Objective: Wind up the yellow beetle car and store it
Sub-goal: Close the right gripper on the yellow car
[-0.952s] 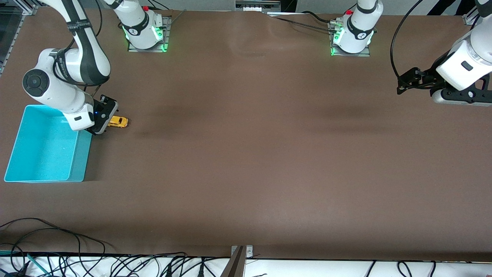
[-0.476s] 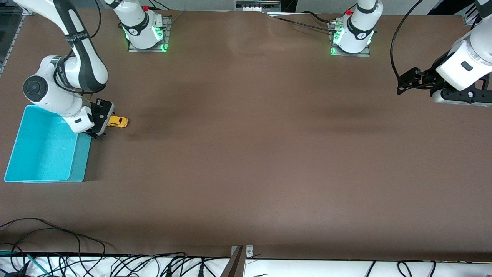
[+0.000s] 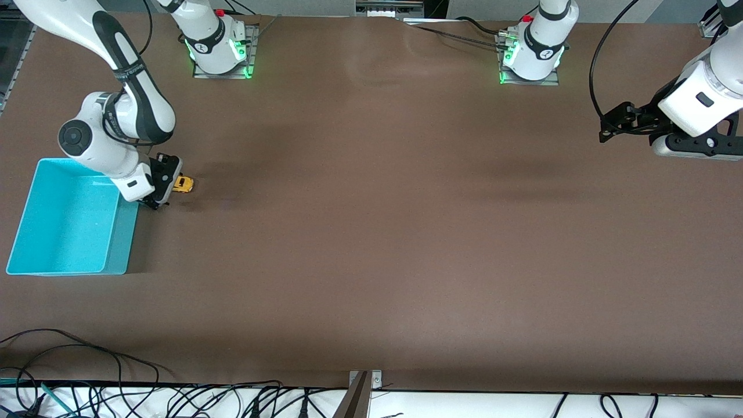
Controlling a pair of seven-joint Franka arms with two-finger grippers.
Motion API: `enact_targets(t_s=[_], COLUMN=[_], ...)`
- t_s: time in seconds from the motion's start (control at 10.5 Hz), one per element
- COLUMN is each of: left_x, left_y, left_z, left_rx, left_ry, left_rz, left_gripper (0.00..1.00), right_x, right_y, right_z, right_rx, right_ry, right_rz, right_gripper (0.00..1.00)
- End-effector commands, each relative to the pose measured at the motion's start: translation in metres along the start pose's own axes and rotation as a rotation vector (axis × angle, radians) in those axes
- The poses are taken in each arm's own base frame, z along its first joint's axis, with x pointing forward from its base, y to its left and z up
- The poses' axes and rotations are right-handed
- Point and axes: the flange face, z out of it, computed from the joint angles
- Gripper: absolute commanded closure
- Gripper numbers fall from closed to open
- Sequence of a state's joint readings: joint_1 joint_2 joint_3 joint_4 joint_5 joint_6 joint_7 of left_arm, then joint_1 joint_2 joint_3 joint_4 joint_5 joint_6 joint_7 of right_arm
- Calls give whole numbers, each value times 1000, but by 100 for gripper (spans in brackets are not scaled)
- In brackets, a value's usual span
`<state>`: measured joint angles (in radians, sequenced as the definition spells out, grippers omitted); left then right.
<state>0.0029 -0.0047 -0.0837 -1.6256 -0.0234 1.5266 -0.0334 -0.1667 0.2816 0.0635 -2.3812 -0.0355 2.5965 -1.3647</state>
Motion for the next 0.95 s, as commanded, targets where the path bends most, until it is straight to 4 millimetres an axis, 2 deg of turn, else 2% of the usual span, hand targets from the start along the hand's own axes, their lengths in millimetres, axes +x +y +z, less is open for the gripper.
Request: enact_targets(t_s=[0.0, 0.1, 0.38, 0.57, 0.67, 0.86], left_x=[0, 0, 0, 1, 1, 1], left_y=[1, 0, 0, 0, 1, -1], left_z=[-4, -4, -4, -4, -3, -4], left_rx=[-9, -9, -9, -10, -9, -10], left_ry=[-1, 1, 1, -1, -3, -1], left_rz=[-5, -7, -7, -1, 2, 0], left_gripper=[0, 0, 0, 0, 0, 0], right_x=[-7, -12, -23, -24, -24, -24], right_y=[-22, -29, -32, -32, -32, -31], right_z=[-8, -5, 3, 5, 7, 7], right_rx=[-15, -6, -47, -48, -46, -47], right_ry=[-2, -4, 3, 3, 3, 4], right_rz=[-17, -9, -30, -29, -29, -27], right_gripper=[0, 0, 0, 0, 13, 45])
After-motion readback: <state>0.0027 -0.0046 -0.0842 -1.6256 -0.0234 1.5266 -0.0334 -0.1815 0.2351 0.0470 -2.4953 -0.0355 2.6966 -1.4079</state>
